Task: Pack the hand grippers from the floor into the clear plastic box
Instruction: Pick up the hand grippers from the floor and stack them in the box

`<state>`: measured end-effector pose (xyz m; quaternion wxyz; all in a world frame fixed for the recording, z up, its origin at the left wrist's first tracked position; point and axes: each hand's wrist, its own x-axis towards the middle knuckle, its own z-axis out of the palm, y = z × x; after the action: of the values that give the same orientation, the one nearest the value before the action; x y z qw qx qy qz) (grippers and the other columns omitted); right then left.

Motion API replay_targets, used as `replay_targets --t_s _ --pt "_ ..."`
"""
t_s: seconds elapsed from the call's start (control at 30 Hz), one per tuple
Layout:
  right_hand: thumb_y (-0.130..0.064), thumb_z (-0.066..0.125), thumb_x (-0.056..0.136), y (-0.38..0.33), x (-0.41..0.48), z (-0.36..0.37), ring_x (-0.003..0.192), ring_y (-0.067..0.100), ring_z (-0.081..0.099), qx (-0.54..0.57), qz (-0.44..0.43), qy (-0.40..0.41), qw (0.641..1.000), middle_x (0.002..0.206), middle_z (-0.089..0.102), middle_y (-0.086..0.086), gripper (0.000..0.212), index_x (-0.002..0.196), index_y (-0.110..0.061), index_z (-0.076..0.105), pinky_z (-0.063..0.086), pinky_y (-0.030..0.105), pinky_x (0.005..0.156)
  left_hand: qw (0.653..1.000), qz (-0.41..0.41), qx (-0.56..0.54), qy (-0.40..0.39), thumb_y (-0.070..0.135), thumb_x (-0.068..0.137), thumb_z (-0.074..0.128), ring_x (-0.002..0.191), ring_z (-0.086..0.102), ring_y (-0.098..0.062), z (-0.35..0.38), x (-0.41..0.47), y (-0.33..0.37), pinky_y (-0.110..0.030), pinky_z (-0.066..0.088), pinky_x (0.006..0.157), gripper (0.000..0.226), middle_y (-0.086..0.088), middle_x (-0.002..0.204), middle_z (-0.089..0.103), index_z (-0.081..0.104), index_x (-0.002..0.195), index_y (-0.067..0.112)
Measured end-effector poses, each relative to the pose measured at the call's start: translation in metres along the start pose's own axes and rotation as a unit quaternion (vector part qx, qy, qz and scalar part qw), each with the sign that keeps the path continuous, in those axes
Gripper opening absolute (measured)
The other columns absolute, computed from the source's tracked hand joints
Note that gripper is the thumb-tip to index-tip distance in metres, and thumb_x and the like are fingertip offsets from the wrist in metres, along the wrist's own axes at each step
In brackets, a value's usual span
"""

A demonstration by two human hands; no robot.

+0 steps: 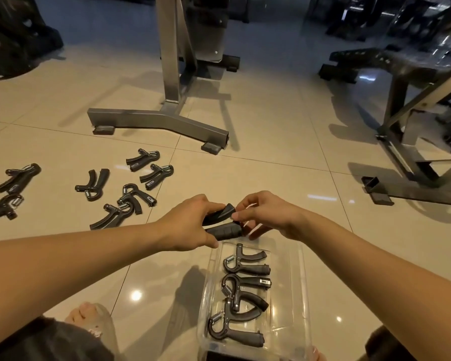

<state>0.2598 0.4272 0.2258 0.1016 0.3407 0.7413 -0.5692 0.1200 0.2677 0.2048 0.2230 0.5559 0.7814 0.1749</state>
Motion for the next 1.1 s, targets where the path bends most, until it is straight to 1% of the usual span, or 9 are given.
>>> replay_targets --t_s 0.23,0.43,0.63,0.7,0.77,0.87,0.93,1.0,1.1 --pt "-0.008 0.069 0.094 0.004 -0.003 0.014 0.08 0.028 0.072 0.134 -0.003 0.006 0.991 0.106 0.071 0.027 0.024 0.116 -0.003 0.062 0.062 0.035 0.069 0.998 0.049 0.003 0.029 0.036 0.077 0.084 0.107 0.051 -0.012 -0.01 -0.003 0.002 -0.033 0.048 0.096 0.076 0.008 0.116 0.051 0.049 0.145 0.031" --pt "-0.006 0.067 0.094 -0.002 -0.007 -0.016 0.085 0.03 0.073 0.168 -0.019 0.069 0.983 0.108 0.071 0.026 0.021 0.113 0.002 0.065 0.061 0.036 0.075 0.986 0.048 0.032 0.155 0.042 0.077 0.083 0.133 0.038 -0.012 -0.024 0.0 -0.009 -0.033 0.039 0.109 0.085 0.008 0.146 0.041 0.041 0.15 0.029" --pt "-0.007 0.067 0.094 0.009 -0.006 -0.037 0.088 0.028 0.073 0.188 -0.024 0.074 0.979 0.113 0.069 0.026 0.021 0.113 0.001 0.066 0.059 0.035 0.076 0.993 -0.052 -0.027 0.103 0.054 0.077 0.079 0.109 0.062 -0.011 -0.023 0.005 -0.016 -0.025 0.044 0.088 0.076 0.004 0.128 0.067 0.054 0.143 0.024" --pt "-0.008 0.067 0.095 0.015 -0.006 -0.039 0.088 0.028 0.073 0.14 -0.032 0.087 0.986 0.112 0.069 0.024 0.026 0.12 -0.001 0.064 0.061 0.037 0.077 0.993 -0.043 -0.028 0.105 0.052 0.077 0.08 0.109 0.062 -0.012 -0.022 0.009 -0.01 -0.027 0.048 0.091 0.072 0.004 0.124 0.068 0.058 0.139 0.022" --pt "-0.016 0.069 0.094 0.019 -0.007 -0.042 0.089 0.025 0.072 -0.024 -0.058 0.133 0.989 0.107 0.07 0.017 0.041 0.132 -0.006 0.058 0.062 0.039 0.08 0.994 -0.032 -0.021 0.102 0.052 0.078 0.08 0.11 0.062 -0.014 -0.02 0.014 -0.004 -0.032 0.05 0.094 0.069 0.003 0.123 0.069 0.06 0.136 0.021" --pt "-0.044 0.075 0.086 0.027 -0.01 -0.038 0.104 0.021 0.062 -0.305 -0.099 0.157 0.934 0.12 0.062 0.005 0.068 0.144 -0.02 0.049 0.054 0.038 0.091 0.995 -0.034 -0.021 0.09 0.052 0.08 0.079 0.107 0.064 -0.018 -0.014 0.022 0.005 -0.039 0.053 0.095 0.064 0.0 0.118 0.071 0.063 0.133 0.019" --pt "-0.056 0.076 0.08 0.036 -0.011 -0.033 0.113 0.021 0.054 -0.416 -0.104 0.158 0.889 0.129 0.05 0.002 0.08 0.147 -0.027 0.044 0.049 0.037 0.095 0.995 -0.042 -0.03 0.085 0.051 0.079 0.08 0.104 0.065 -0.02 -0.011 0.028 0.008 -0.042 0.054 0.095 0.062 -0.001 0.114 0.072 0.065 0.13 0.018" --pt "-0.059 0.076 0.078 0.046 -0.009 -0.03 0.12 0.022 0.051 -0.452 -0.116 0.172 0.868 0.136 0.046 0.002 0.082 0.147 -0.027 0.045 0.048 0.04 0.099 0.996 -0.044 -0.037 0.071 0.048 0.079 0.081 0.106 0.065 -0.021 -0.007 0.034 0.011 -0.043 0.053 0.096 0.062 -0.002 0.114 0.073 0.065 0.13 0.018" --pt "-0.053 0.078 0.078 0.056 -0.002 -0.031 0.123 0.023 0.052 -0.44 -0.123 0.169 0.873 0.139 0.051 0.002 0.079 0.144 -0.021 0.049 0.047 0.042 0.101 0.998 -0.02 -0.034 0.05 0.044 0.078 0.083 0.107 0.065 -0.02 0.003 0.038 0.018 -0.042 0.052 0.097 0.06 -0.002 0.116 0.073 0.067 0.128 0.016"
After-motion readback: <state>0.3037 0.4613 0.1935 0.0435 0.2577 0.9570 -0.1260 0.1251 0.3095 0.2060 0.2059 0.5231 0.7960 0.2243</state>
